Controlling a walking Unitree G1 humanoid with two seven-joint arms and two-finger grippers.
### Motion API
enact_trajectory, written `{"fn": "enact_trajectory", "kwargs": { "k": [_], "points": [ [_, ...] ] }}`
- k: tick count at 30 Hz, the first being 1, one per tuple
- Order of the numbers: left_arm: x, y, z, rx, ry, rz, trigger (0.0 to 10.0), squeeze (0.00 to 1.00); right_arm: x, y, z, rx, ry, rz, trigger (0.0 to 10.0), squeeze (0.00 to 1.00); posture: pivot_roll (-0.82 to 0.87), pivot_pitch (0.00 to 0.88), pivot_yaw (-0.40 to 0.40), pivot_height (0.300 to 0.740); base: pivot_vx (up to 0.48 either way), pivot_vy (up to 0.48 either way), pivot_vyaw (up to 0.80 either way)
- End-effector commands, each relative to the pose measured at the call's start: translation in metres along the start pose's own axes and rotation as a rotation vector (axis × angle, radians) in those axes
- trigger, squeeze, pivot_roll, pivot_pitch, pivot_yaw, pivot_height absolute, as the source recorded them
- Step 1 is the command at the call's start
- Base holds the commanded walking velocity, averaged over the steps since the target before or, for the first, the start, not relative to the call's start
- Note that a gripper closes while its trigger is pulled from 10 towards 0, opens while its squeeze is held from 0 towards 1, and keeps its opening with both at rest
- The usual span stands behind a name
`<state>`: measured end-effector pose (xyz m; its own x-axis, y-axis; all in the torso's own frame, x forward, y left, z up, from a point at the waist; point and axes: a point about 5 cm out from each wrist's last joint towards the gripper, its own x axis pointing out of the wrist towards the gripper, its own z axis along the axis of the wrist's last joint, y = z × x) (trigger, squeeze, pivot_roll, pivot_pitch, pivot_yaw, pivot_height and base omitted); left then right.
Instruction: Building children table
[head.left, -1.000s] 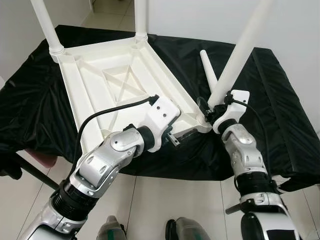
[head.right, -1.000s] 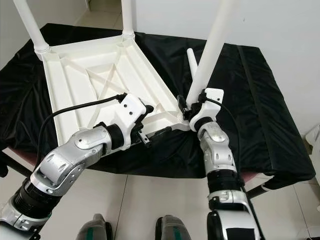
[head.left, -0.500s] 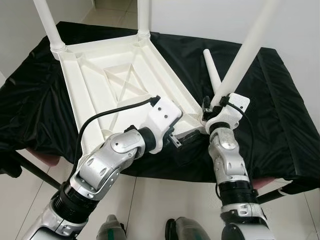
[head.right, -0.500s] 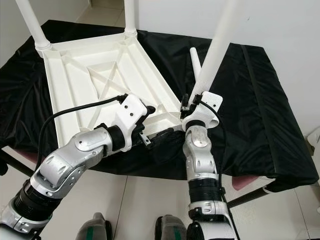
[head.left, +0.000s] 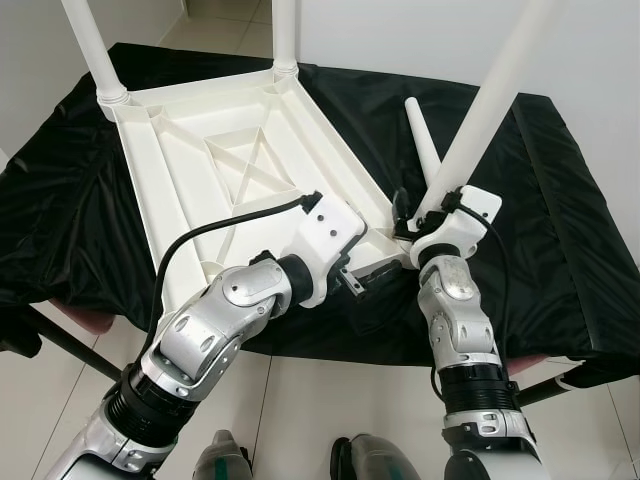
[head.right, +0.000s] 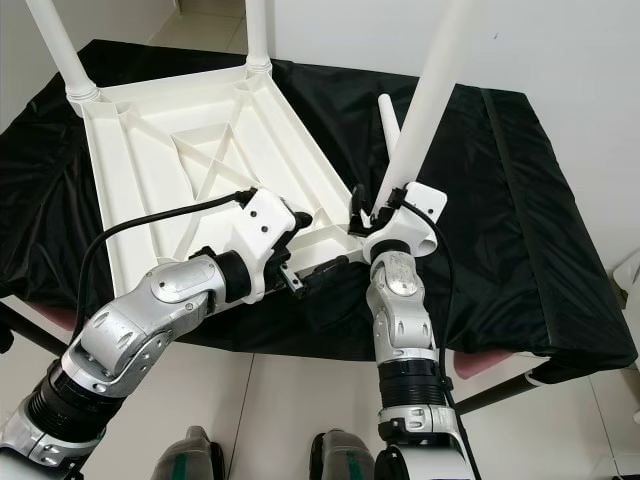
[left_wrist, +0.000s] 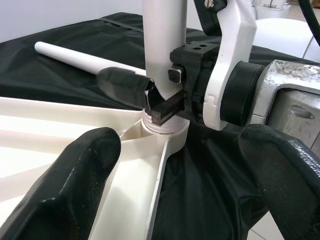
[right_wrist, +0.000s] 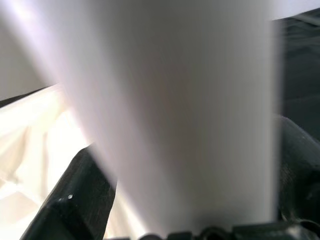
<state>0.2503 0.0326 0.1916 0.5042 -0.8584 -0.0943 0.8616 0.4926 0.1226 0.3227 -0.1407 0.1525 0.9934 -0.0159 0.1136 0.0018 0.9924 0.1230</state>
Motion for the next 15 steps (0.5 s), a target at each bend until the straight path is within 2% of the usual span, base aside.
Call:
{"fn": "enact_trajectory", "kwargs": {
  "k": [1,8,9,10,12,13,15],
  "points": [
    [0.000,-0.006,-0.001,0.000,0.009,-0.070,10.0,0.00,-0.002,-0.001,-0.002,0.010,0.015,0.020,10.0,1.00,-0.03,0.019,-0.044,0.740,0.000,0.000,0.00],
    [0.000,-0.006,-0.001,0.000,0.007,-0.069,10.0,0.00,-0.003,-0.006,-0.004,-0.007,0.039,0.106,10.0,1.00,-0.04,0.021,-0.041,0.740,0.000,0.000,0.00],
    [0.000,-0.006,-0.001,0.000,0.007,-0.070,10.0,0.00,0.000,-0.011,-0.003,-0.034,0.051,0.169,10.0,0.00,-0.04,0.020,-0.034,0.740,0.000,0.000,0.00],
    [0.000,-0.006,-0.001,0.000,0.007,-0.070,10.0,0.00,0.000,-0.011,-0.003,-0.034,0.051,0.169,10.0,0.00,-0.04,0.020,-0.034,0.740,0.000,0.000,0.00],
    [0.000,-0.005,-0.001,0.002,0.010,-0.071,10.0,0.00,0.007,-0.022,-0.001,-0.096,0.066,0.295,10.0,0.00,-0.04,0.018,-0.031,0.740,0.000,0.000,0.00],
    [0.000,-0.005,-0.001,0.002,0.010,-0.071,10.0,0.00,0.007,-0.022,-0.001,-0.096,0.066,0.295,10.0,0.00,-0.04,0.018,-0.031,0.740,0.000,0.000,0.00],
    [-0.001,-0.004,-0.001,0.005,0.011,-0.071,10.0,0.00,0.013,-0.030,0.001,-0.120,0.082,0.371,10.0,0.00,-0.04,0.018,-0.029,0.740,0.000,0.000,0.00]
  ]
}}
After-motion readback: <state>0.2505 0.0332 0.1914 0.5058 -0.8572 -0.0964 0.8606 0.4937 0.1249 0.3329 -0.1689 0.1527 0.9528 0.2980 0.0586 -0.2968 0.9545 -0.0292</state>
